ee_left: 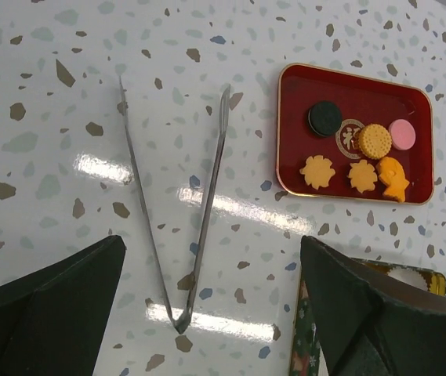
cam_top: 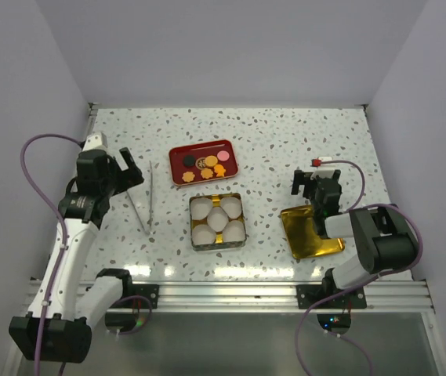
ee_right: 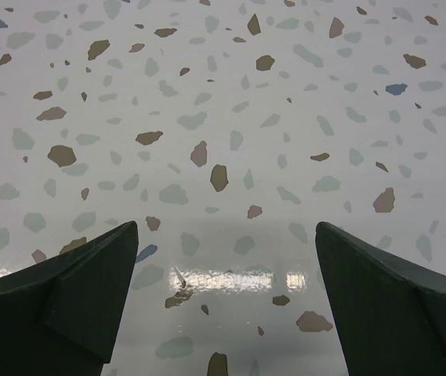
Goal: Pack the cookies
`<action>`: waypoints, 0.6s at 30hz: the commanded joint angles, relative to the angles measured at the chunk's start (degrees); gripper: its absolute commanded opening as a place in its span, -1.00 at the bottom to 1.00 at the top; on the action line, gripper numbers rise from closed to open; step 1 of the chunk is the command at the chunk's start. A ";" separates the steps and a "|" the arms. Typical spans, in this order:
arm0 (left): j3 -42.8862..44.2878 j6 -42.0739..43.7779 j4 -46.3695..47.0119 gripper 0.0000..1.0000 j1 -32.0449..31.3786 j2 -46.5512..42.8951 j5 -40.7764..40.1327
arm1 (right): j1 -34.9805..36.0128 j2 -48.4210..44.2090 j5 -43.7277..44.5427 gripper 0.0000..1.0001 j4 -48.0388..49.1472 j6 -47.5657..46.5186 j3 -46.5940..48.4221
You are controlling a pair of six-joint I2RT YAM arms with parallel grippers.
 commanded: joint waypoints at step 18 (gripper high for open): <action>-4.61 -8.74 -12.24 1.00 0.06 9.03 -3.40 | -0.06 -0.51 0.15 0.97 2.15 -0.75 0.86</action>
